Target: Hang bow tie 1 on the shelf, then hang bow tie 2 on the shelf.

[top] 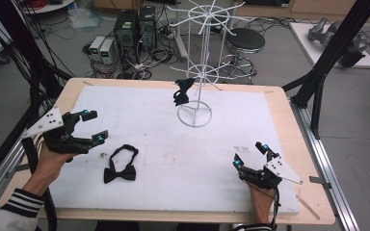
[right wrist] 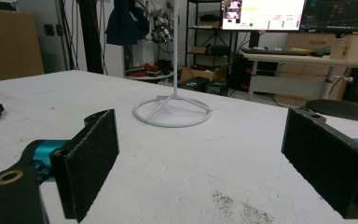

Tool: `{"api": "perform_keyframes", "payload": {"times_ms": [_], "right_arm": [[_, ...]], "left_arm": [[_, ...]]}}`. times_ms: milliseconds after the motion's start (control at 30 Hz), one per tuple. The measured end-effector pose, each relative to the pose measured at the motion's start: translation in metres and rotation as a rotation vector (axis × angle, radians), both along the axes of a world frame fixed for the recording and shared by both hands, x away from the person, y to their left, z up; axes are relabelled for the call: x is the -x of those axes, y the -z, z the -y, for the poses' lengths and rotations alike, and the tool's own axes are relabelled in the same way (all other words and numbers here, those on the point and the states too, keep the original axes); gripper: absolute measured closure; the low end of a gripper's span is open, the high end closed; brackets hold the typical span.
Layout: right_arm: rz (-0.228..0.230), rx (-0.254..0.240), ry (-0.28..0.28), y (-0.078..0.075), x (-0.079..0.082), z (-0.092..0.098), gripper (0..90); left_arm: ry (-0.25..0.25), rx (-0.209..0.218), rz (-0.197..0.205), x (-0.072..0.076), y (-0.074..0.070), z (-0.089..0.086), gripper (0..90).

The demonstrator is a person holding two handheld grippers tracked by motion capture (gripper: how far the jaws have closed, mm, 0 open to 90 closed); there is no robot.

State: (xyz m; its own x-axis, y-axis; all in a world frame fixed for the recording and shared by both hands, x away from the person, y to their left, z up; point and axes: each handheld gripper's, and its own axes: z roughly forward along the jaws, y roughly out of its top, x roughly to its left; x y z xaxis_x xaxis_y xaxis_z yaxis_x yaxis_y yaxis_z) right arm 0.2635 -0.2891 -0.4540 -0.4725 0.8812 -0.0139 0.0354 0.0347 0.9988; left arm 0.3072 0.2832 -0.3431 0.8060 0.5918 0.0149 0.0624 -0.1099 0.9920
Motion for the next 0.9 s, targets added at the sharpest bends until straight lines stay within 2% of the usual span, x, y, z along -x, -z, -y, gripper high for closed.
{"api": "perform_keyframes", "payload": {"times_ms": [67,233,633,767,833,900], "right_arm": [[-0.002,0.000,0.000,0.0000,0.0002,-0.0001,10.4],[-0.002,-0.001,0.000,0.0000,0.0000,-0.0001,10.4],[0.002,-0.002,-0.001,0.0001,0.0002,0.0002,10.4],[0.004,0.001,0.000,0.0001,0.0002,0.0003,10.4],[0.005,0.000,-0.001,0.0001,0.0003,0.0002,10.4],[0.005,-0.001,0.000,0.0001,0.0003,0.0003,10.4]], "left_arm": [[-0.002,0.014,-0.008,0.0019,0.0029,-0.0026,17.8],[-0.018,0.010,-0.007,0.0042,0.0039,-0.0067,17.4],[-0.017,0.003,-0.002,0.0038,0.0024,-0.0080,17.4],[-0.013,-0.005,-0.009,0.0048,0.0036,-0.0080,17.4],[-0.005,-0.005,-0.024,0.0055,0.0043,-0.0075,17.4],[0.004,-0.022,-0.038,0.0064,0.0046,-0.0068,17.4]]}}
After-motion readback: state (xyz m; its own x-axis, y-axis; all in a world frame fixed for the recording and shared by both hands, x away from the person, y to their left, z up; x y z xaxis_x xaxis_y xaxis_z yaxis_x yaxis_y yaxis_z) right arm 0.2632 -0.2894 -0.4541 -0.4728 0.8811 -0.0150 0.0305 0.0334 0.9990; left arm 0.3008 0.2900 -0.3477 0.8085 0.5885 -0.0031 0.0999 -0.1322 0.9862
